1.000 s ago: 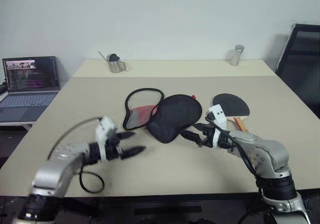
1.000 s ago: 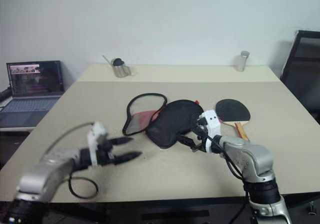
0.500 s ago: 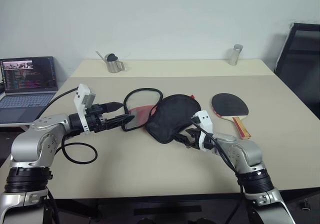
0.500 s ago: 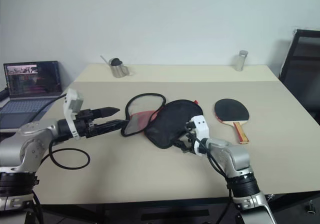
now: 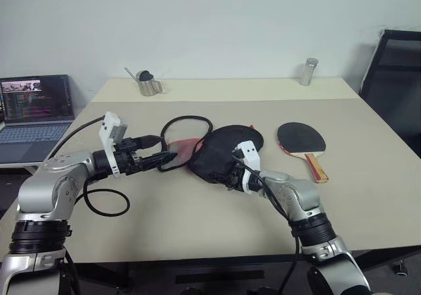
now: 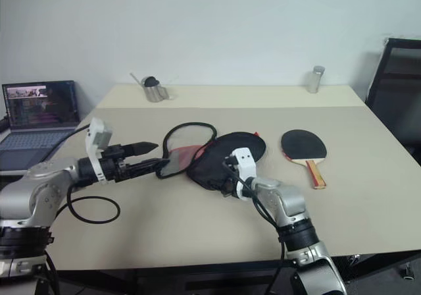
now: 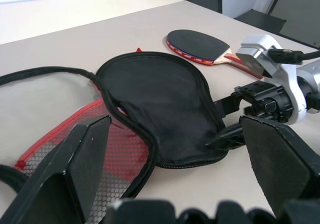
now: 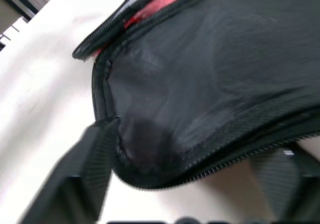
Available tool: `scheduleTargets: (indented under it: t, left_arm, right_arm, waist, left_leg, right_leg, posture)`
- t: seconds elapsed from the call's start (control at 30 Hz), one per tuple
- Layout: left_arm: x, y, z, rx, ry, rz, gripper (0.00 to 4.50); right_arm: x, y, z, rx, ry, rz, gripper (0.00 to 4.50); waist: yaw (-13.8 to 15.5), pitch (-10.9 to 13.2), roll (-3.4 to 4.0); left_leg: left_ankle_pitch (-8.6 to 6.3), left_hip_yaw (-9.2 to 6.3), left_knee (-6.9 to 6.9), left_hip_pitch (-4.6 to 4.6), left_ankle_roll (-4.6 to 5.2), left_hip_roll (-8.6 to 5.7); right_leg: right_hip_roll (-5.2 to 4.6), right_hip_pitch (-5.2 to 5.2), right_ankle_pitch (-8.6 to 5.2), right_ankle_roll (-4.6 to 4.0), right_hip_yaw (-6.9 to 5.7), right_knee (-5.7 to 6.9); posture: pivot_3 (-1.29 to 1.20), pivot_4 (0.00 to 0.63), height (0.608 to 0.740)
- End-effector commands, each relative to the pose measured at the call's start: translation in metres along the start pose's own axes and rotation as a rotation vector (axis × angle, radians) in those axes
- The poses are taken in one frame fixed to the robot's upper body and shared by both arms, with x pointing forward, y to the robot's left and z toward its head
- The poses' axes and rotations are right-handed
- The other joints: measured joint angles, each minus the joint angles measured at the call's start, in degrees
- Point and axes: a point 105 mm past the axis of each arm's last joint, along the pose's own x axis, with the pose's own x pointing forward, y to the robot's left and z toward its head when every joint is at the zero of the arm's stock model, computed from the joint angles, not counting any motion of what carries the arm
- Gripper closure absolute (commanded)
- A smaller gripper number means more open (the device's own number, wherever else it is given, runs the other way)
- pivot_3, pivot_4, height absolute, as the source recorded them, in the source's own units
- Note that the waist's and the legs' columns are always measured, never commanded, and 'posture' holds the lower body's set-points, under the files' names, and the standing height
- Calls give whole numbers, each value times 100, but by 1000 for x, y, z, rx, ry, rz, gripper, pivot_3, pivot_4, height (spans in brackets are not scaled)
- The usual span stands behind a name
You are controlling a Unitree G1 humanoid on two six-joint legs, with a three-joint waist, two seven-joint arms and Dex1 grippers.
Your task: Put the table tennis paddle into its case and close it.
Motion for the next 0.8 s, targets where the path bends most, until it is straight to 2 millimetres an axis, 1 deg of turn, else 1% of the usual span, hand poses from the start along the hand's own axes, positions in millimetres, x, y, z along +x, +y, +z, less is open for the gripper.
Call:
scheduleTargets:
  t: [0.03, 0.17, 0.23, 0.27, 0.4, 0.53, 0.67, 0.8]
  left_arm:
    - [2, -9, 9, 57, -12, -27, 0]
    - [6, -19, 9, 70, -6, -69, 0]
    - [8, -23, 10, 72, -5, -87, 0]
    - [9, -25, 9, 75, -2, -95, 0]
    - [12, -33, 7, 78, 11, -136, 0]
    - [14, -37, 5, 80, 30, -160, 0]
    - [15, -39, 2, 79, 45, -182, 0]
    - [16, -40, 1, 80, 50, -189, 0]
  right_arm:
    - [-5, -4, 15, 22, -59, -14, 1939]
    - [-14, -14, 17, 68, -60, -30, 3367]
    - [-21, -18, 17, 73, -53, -31, 4192]
    - [-25, -20, 17, 73, -47, -33, 4448]
    - [-42, -28, 14, 51, -3, -30, 4485]
    - [-60, -36, 4, 28, 67, -26, 4485]
    - [-72, -42, -3, 11, 122, -23, 4485]
    - [-81, -56, -3, -24, 162, -48, 4485]
  waist:
    - [2, 0, 0]
    - [3, 0, 0]
    - [3, 0, 0]
    - [3, 0, 0]
    - [3, 0, 0]
    - [7, 0, 0]
    - [8, 0, 0]
    - [10, 0, -1]
  left_leg:
    - [0, 0, 0, 0, 0, 0]
    - [0, 0, 0, 0, 0, 1]
    - [0, 0, 0, 0, 0, 0]
    - [0, 0, 0, 0, 0, 0]
    - [0, 1, 0, 1, 0, -2]
    - [0, 2, 0, 0, 0, -4]
    - [0, 8, 0, 1, 0, -7]
    - [0, 11, 1, 0, 0, -6]
  right_leg:
    - [-1, 0, 0, 0, 1, 0]
    - [-4, 0, 1, -1, 7, 0]
    - [-4, 0, 1, -1, 7, 1]
    - [-4, 0, 1, -1, 7, 1]
    - [-3, 0, 1, -2, 5, 1]
    - [-2, 0, 1, -1, 5, -1]
    - [0, 0, 1, -1, 3, 0]
    - [3, -1, 0, -1, -1, 0]
  posture:
    - [0, 150, 740]
    - [0, 150, 740]
    - [0, 150, 740]
    - [0, 150, 740]
    - [0, 150, 740]
    - [0, 150, 740]
    - [0, 150, 740]
    - [0, 150, 740]
